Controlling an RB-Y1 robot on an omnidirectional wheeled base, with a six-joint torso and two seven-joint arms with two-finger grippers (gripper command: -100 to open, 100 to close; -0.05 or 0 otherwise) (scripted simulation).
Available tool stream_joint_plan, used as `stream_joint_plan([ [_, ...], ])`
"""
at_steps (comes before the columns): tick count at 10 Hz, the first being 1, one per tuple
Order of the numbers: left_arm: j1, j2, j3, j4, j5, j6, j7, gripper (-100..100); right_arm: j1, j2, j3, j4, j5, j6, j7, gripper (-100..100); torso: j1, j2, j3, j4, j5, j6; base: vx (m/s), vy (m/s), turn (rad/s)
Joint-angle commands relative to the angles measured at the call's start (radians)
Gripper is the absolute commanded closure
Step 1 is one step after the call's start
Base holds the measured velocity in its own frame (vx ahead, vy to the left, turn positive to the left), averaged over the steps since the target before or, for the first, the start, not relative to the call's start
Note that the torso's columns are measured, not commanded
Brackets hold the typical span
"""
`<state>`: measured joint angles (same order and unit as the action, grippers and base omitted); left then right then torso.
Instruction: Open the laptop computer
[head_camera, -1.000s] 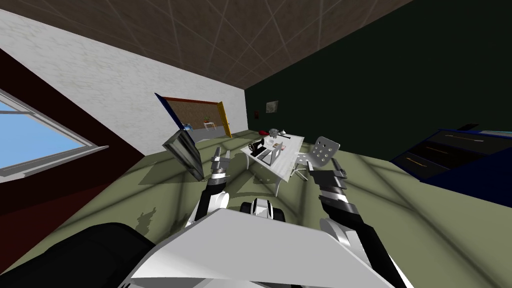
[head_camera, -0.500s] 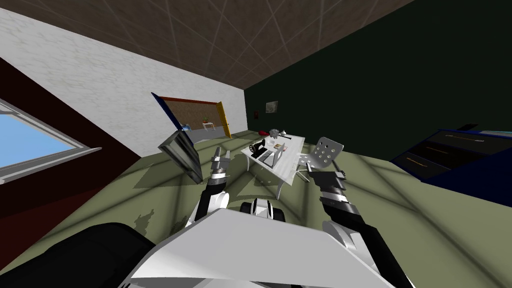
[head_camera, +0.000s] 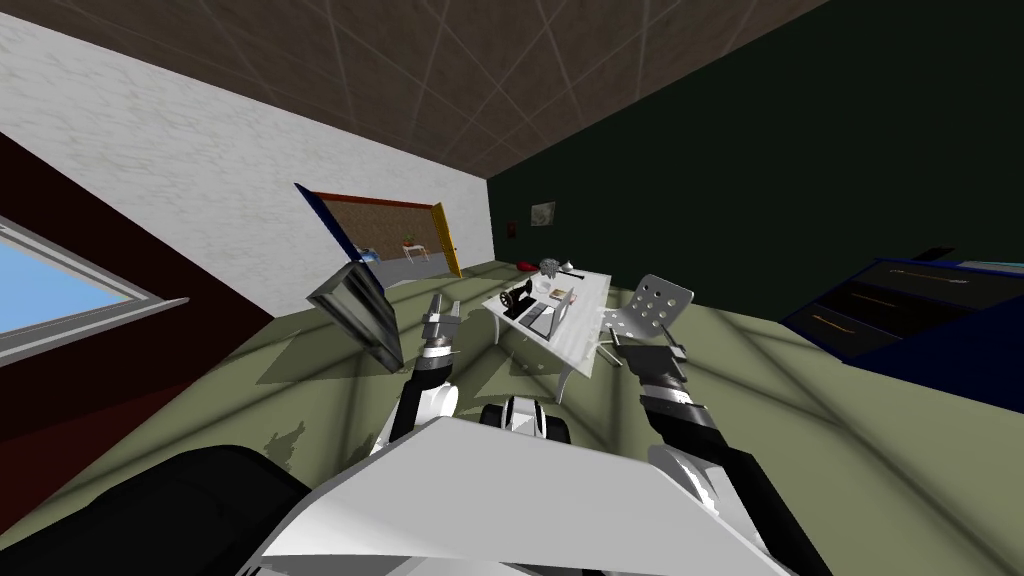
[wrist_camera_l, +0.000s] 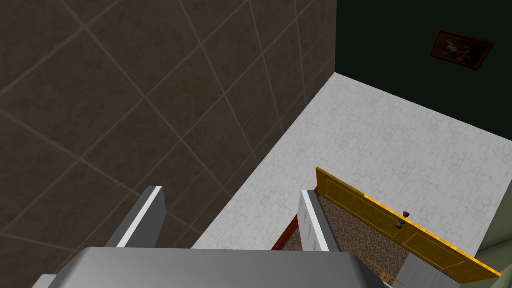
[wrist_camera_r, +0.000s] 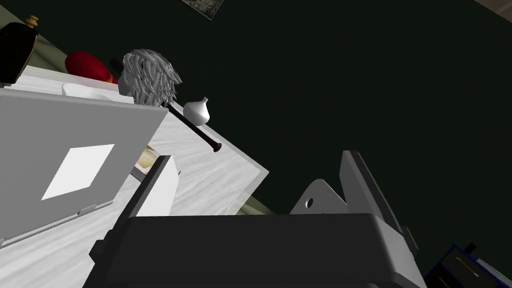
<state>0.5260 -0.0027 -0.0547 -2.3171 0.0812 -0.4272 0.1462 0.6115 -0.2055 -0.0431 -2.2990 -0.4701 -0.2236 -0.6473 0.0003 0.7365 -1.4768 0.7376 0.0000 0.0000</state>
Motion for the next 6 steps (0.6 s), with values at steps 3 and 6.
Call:
stream_joint_plan([
  [3,0.000,0.000,0.000,0.000,0.000,0.000,0.000,0,0.013,-0.006,-0.001,0.002,-0.094,0.055,-0.117,-100,0.000,0.002,0.001,0.000,0.000,0.000,0.069,0.060,-0.021],
  [6,0.000,0.000,0.000,0.000,0.000,0.000,0.000,0,0.017,-0.006,-0.001,0.004,-0.131,0.076,-0.170,-100,-0.001,0.002,0.001,0.000,0.000,0.000,0.058,0.048,-0.024],
])
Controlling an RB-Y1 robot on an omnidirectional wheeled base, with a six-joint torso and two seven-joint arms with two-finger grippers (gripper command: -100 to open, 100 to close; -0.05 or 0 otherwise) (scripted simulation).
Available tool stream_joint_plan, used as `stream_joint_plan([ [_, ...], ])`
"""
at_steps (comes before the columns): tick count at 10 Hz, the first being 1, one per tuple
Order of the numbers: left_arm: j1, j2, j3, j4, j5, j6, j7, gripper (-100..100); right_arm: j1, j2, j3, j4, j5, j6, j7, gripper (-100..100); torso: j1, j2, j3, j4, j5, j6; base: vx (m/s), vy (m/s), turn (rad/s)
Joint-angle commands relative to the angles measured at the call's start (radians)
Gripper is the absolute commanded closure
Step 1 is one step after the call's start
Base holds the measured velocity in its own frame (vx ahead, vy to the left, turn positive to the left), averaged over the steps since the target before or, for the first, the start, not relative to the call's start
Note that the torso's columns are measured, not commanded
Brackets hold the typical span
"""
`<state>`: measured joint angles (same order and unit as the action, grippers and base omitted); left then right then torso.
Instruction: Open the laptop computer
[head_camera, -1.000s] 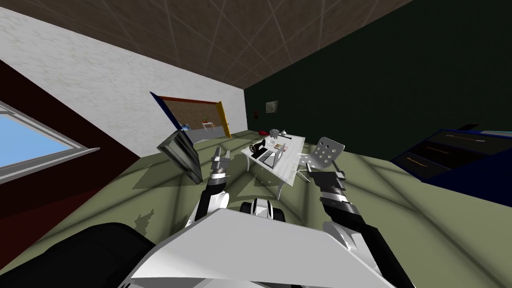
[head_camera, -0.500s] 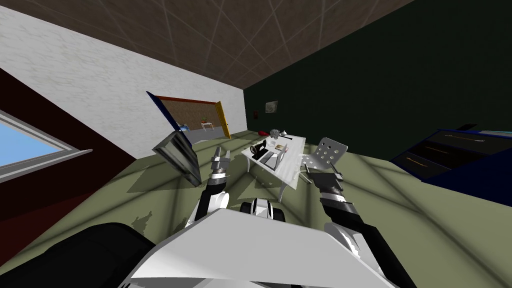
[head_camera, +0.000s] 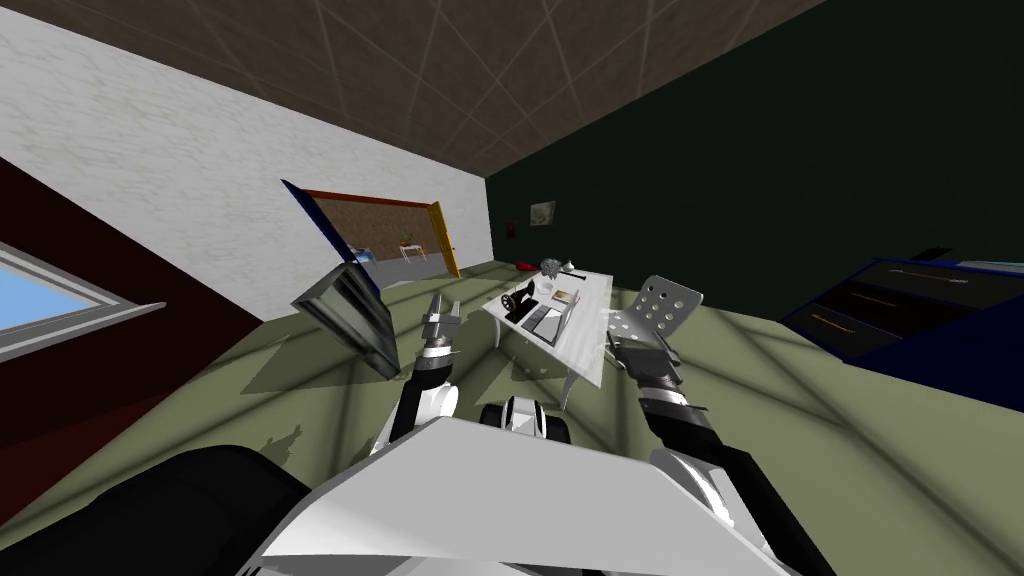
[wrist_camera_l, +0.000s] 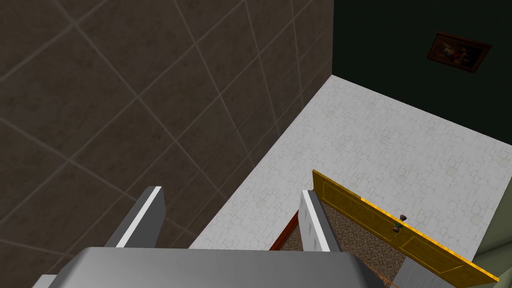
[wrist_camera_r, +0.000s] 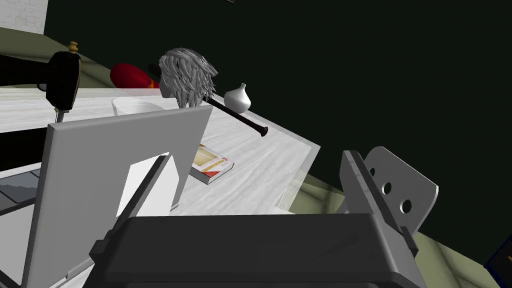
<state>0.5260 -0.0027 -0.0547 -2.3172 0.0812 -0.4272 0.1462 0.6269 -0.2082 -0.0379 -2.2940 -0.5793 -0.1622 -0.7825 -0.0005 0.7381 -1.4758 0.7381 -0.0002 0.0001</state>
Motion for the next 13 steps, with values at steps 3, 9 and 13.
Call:
stream_joint_plan([
  [3,0.000,0.000,0.000,0.000,0.000,0.000,0.000,0,0.010,-0.004,-0.006,0.006,-0.096,0.056,-0.121,-100,0.001,0.000,0.000,0.000,0.000,0.000,0.064,0.052,-0.027],
  [9,0.000,0.000,0.000,0.000,0.000,0.000,0.000,0,0.020,-0.002,-0.006,0.019,-0.202,0.116,-0.256,-100,0.000,0.000,0.000,0.000,0.000,0.000,0.060,0.051,-0.024],
  [13,0.000,0.000,0.000,0.000,0.000,0.000,0.000,0,0.028,0.007,-0.007,0.031,-0.300,0.171,-0.366,-100,0.000,0.000,0.000,0.000,0.000,0.000,0.078,0.065,-0.033],
])
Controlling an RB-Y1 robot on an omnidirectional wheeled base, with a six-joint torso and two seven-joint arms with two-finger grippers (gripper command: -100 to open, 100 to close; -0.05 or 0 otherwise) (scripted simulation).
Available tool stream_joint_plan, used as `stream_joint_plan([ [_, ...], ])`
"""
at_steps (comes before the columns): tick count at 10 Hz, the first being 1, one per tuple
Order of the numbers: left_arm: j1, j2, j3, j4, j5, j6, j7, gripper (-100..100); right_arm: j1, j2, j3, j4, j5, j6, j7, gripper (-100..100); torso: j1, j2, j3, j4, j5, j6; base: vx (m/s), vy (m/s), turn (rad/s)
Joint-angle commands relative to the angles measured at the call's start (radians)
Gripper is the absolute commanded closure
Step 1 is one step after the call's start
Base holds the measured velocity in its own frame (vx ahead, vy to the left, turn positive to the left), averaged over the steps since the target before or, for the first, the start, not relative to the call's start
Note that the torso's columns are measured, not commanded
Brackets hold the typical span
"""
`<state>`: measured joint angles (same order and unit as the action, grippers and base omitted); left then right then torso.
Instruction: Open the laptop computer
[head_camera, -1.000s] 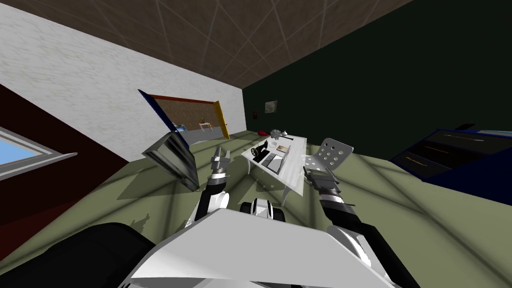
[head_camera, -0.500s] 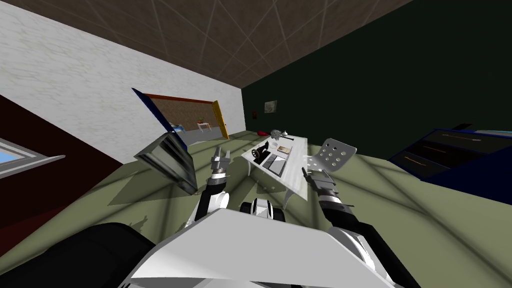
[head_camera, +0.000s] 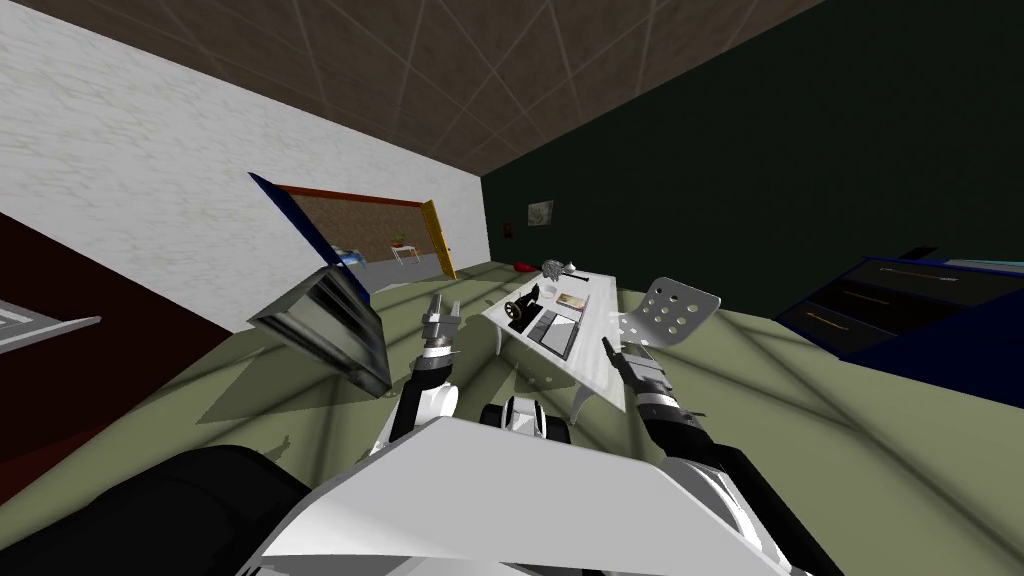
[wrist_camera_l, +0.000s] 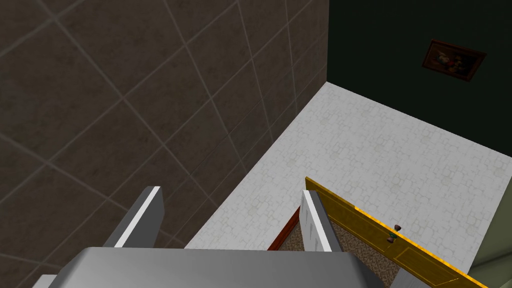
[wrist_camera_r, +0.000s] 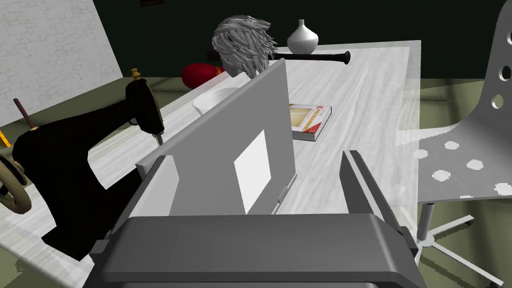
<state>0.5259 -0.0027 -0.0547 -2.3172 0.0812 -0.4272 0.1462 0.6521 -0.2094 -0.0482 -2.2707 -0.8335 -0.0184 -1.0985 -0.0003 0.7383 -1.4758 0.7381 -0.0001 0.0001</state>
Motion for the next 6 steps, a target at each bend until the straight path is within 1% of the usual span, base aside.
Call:
stream_joint_plan([
  [1,0.000,0.000,0.000,0.000,0.000,0.000,0.000,0,0.003,0.008,0.004,0.008,-0.046,0.027,-0.065,-100,0.001,-0.001,-0.001,0.000,0.000,0.000,0.062,0.065,-0.021],
  [3,0.000,0.000,0.000,0.000,0.000,0.000,0.000,0,0.008,0.021,0.003,0.015,-0.105,0.060,-0.129,-100,0.000,0.001,0.001,0.000,0.000,0.000,0.063,0.057,-0.037],
  [4,0.000,0.000,0.000,0.000,0.000,0.000,0.000,0,0.008,0.021,0.003,0.015,-0.105,0.060,-0.139,-100,0.000,-0.001,0.000,0.000,0.000,0.000,0.062,0.046,-0.017],
  [6,0.000,0.000,0.000,0.000,0.000,0.000,0.000,0,0.013,0.045,0.003,0.021,-0.158,0.090,-0.202,-100,0.000,0.000,0.000,0.000,0.000,0.000,0.051,0.052,-0.031],
])
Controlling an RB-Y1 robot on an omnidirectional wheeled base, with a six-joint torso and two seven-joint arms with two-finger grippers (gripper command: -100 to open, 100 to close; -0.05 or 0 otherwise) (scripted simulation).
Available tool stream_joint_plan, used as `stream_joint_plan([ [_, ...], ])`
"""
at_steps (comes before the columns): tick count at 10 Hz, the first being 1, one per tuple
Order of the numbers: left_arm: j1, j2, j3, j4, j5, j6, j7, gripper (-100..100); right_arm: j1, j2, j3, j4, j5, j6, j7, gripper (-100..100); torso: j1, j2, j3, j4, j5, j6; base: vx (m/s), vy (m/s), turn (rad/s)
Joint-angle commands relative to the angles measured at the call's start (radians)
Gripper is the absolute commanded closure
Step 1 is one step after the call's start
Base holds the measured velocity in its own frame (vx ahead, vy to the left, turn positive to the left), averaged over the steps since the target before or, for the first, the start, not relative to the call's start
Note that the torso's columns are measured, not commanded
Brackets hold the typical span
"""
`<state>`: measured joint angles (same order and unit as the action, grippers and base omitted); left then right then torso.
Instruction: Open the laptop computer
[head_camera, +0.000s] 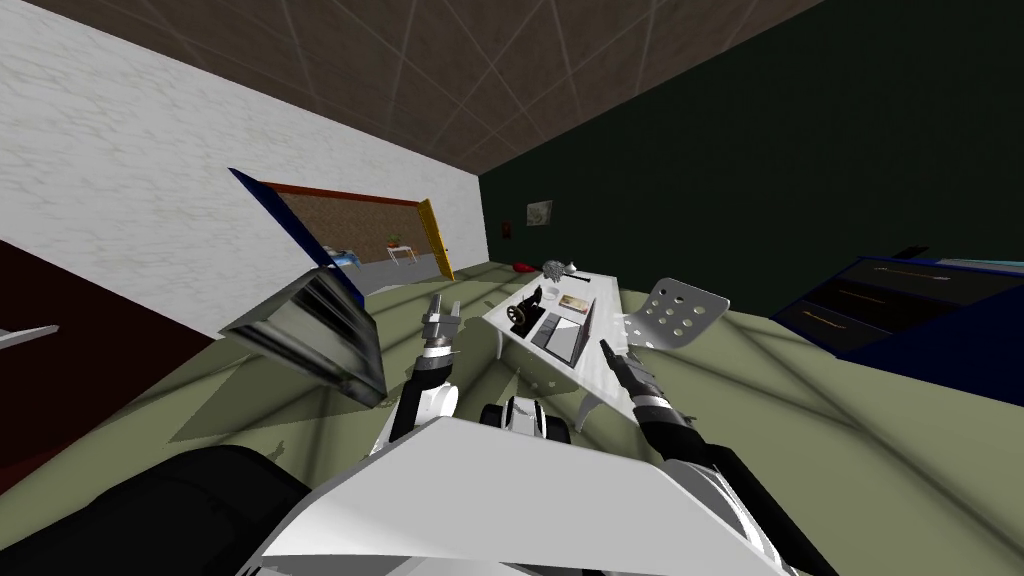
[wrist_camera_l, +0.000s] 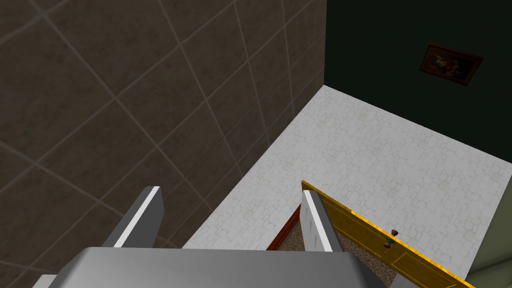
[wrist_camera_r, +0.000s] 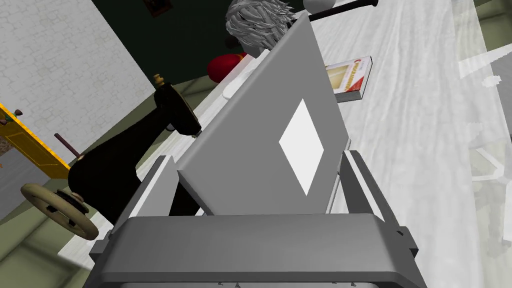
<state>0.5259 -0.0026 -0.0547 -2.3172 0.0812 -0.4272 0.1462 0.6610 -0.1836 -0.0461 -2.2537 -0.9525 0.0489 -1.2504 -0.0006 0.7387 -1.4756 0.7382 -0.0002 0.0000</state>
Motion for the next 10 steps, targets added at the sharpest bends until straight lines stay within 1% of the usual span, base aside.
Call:
stream_joint_plan([
  [1,0.000,0.000,0.000,0.000,0.000,0.000,0.000,0,0.007,0.036,0.001,0.006,-0.063,0.035,-0.079,-100,0.001,0.000,0.000,0.000,0.000,0.000,0.074,0.075,-0.037],
  [3,0.000,0.000,0.000,0.000,0.000,0.000,0.000,0,0.011,0.080,0.001,0.010,-0.104,0.058,-0.133,-100,0.001,-0.002,-0.001,-0.001,0.000,0.000,0.078,0.061,-0.029],
  [5,0.000,0.000,0.000,0.000,0.000,0.000,0.000,0,0.014,0.138,0.001,0.012,-0.134,0.075,-0.171,-100,0.000,0.000,0.000,0.000,0.000,0.000,0.049,0.050,-0.024],
  [7,0.000,0.000,0.000,0.000,0.000,0.000,0.000,0,0.016,0.204,0.001,0.014,-0.152,0.085,-0.193,-100,-0.001,0.000,0.000,0.000,0.000,0.000,0.035,0.029,-0.011],
  [8,0.000,0.000,0.000,0.000,0.000,0.000,0.000,0,0.016,0.225,0.001,0.014,-0.155,0.087,-0.197,-100,0.000,0.000,0.000,0.000,0.000,0.000,0.019,0.019,-0.006],
  [9,0.000,0.000,0.000,0.000,0.000,0.000,0.000,0,0.015,0.211,-0.001,0.013,-0.151,0.087,-0.194,-100,0.000,0.000,0.000,0.000,0.000,0.000,0.007,0.007,-0.001],
  [10,0.000,0.000,0.000,0.000,0.000,0.000,0.000,0,0.034,0.211,-0.011,-0.011,-0.154,0.099,-0.205,-100,-0.001,0.000,0.000,0.000,0.000,0.000,0.129,-0.001,0.007],
])
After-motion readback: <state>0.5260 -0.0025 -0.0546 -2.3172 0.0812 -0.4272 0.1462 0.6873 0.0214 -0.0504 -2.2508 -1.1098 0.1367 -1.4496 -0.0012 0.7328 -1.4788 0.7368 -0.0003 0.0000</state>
